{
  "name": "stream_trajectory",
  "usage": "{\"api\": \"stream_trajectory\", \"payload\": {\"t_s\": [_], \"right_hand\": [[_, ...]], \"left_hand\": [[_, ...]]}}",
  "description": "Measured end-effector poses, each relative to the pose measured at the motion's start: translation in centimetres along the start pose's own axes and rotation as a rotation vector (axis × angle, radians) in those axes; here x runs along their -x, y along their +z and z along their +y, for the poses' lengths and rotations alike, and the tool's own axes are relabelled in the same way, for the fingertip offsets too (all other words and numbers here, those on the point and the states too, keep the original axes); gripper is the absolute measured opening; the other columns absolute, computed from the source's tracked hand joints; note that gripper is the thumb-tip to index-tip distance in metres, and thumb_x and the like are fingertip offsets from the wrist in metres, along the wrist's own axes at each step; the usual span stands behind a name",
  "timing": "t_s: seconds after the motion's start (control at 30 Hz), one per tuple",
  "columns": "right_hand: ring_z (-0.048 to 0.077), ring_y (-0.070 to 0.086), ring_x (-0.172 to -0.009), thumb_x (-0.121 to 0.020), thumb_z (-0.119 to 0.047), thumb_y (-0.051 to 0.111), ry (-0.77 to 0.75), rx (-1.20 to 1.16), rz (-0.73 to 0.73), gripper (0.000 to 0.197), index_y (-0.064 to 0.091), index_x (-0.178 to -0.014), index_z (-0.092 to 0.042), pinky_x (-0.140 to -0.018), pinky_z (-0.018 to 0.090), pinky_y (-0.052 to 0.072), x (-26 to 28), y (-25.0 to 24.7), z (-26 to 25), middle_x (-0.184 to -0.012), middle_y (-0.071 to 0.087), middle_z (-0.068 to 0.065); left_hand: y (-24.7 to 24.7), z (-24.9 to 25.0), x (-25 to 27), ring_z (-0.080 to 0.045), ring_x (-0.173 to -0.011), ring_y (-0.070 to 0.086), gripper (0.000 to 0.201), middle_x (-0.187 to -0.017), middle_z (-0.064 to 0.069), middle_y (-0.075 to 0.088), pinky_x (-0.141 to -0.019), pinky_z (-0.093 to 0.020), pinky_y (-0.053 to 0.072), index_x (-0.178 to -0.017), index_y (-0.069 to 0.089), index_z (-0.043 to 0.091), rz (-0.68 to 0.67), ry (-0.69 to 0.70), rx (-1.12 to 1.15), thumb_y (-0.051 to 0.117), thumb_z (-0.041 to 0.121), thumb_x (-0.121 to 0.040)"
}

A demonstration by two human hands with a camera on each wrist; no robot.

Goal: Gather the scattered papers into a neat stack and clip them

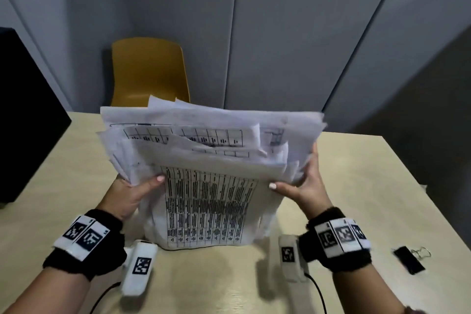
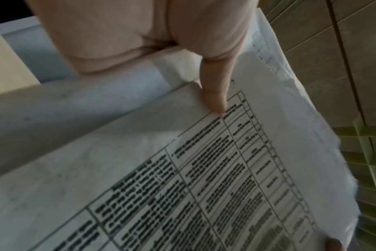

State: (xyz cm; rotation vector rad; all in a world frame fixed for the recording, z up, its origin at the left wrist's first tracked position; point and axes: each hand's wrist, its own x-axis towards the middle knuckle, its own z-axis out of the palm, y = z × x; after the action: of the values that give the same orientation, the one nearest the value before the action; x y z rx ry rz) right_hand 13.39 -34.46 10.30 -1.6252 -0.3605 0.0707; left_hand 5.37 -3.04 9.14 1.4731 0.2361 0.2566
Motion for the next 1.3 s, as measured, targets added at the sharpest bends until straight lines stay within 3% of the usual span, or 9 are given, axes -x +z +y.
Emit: {"api": "stream_trajectory", "payload": {"t_s": [0.13,0.3,0.43,0.57,0.67,0.83,1.1,1.23,1.3], "right_hand": [[0.014,0.062,-0.11,-0.032,-0.028,0.091,0.104,-0.129,-0.013,0.132,0.021,-0.143,-0.01,-0.085,0.028,0.055,-1.5,-0.6,1.4,-0.126,0.059,0.007],[0.0,0.067,-0.077,-0.054,-0.001,0.084,0.051,-0.069,-0.047,0.041,0.067,-0.088,-0.013,-0.071,0.015,0.052,-1.1,1.6,1.8,-0.078,0.074,-0.012],[-0.007,0.064,-0.082,-0.07,0.017,0.069,-0.122,-0.017,0.118,0.044,0.063,-0.09,-0.022,-0.077,0.011,0.049,-1.5,2.9,-0.3,-0.083,0.072,-0.024],[0.005,0.066,-0.085,-0.062,0.001,0.079,-0.193,-0.187,0.227,0.049,0.058,-0.107,0.002,-0.077,0.02,0.054,-0.8,2.1,-1.0,-0.091,0.073,-0.006],[0.012,0.064,-0.094,-0.047,-0.019,0.081,-0.079,-0.219,0.229,0.091,0.041,-0.126,-0.001,-0.082,0.025,0.054,0.1,1.3,0.2,-0.108,0.063,0.008],[0.003,0.067,-0.076,-0.053,-0.005,0.075,0.003,-0.176,0.204,0.063,0.053,-0.111,0.003,-0.068,0.017,0.053,0.2,1.6,1.1,-0.081,0.073,-0.008],[0.005,0.067,-0.081,-0.052,0.0,0.075,0.009,-0.17,0.148,0.059,0.056,-0.108,-0.004,-0.07,0.02,0.054,0.9,0.8,1.4,-0.085,0.074,-0.009],[0.0,0.065,-0.065,-0.061,0.018,0.074,0.012,-0.155,0.164,0.034,0.071,-0.064,-0.016,-0.064,0.016,0.054,0.7,2.0,1.1,-0.066,0.072,-0.012],[0.001,0.065,-0.068,-0.065,0.015,0.073,-0.049,-0.157,0.198,0.029,0.069,-0.078,-0.01,-0.066,0.017,0.053,0.3,2.4,0.3,-0.07,0.073,-0.009]], "left_hand": [[-0.8,-0.7,-0.3,-0.016,-0.091,0.07,0.067,-0.09,0.001,0.076,-0.088,-0.036,0.05,-0.08,0.077,0.024,-0.035,-0.091,0.068,0.09,0.053,-0.021],[0.6,-0.6,-0.2,-0.027,-0.106,0.061,0.045,-0.102,-0.008,0.07,-0.101,-0.043,0.045,-0.083,0.074,0.014,0.027,-0.086,-0.042,0.089,0.039,-0.049],[2.9,0.7,-0.1,0.011,-0.083,0.062,0.028,-0.095,0.013,0.068,-0.075,0.002,0.044,-0.103,0.069,0.013,0.126,0.151,-0.045,0.063,-0.003,-0.08],[2.9,1.2,-0.2,0.014,-0.08,0.063,0.039,-0.075,0.032,0.068,-0.076,-0.006,0.05,-0.072,0.072,0.049,0.139,0.221,-0.002,0.079,0.012,-0.067],[2.4,0.9,0.1,0.003,-0.084,0.068,0.031,-0.082,0.022,0.073,-0.074,-0.013,0.053,-0.078,0.075,0.037,0.087,0.229,0.049,0.082,0.024,-0.05],[3.7,0.3,0.4,0.007,-0.073,0.067,0.032,-0.07,0.025,0.071,-0.064,-0.008,0.051,-0.082,0.068,0.021,0.085,0.185,0.018,0.071,-0.007,-0.067],[1.6,0.3,0.6,-0.001,-0.082,0.069,0.068,-0.083,0.017,0.074,-0.067,-0.014,0.054,-0.086,0.07,0.021,0.015,0.163,0.04,0.09,0.049,-0.027],[3.2,-0.1,0.8,-0.005,-0.083,0.063,0.028,-0.079,0.012,0.071,-0.069,-0.017,0.053,-0.086,0.064,0.018,0.126,0.084,-0.001,0.078,0.006,-0.066],[3.2,0.1,0.3,-0.001,-0.086,0.064,0.028,-0.09,0.007,0.067,-0.068,-0.015,0.054,-0.094,0.065,0.015,0.158,0.125,-0.027,0.072,0.0,-0.071]]}}
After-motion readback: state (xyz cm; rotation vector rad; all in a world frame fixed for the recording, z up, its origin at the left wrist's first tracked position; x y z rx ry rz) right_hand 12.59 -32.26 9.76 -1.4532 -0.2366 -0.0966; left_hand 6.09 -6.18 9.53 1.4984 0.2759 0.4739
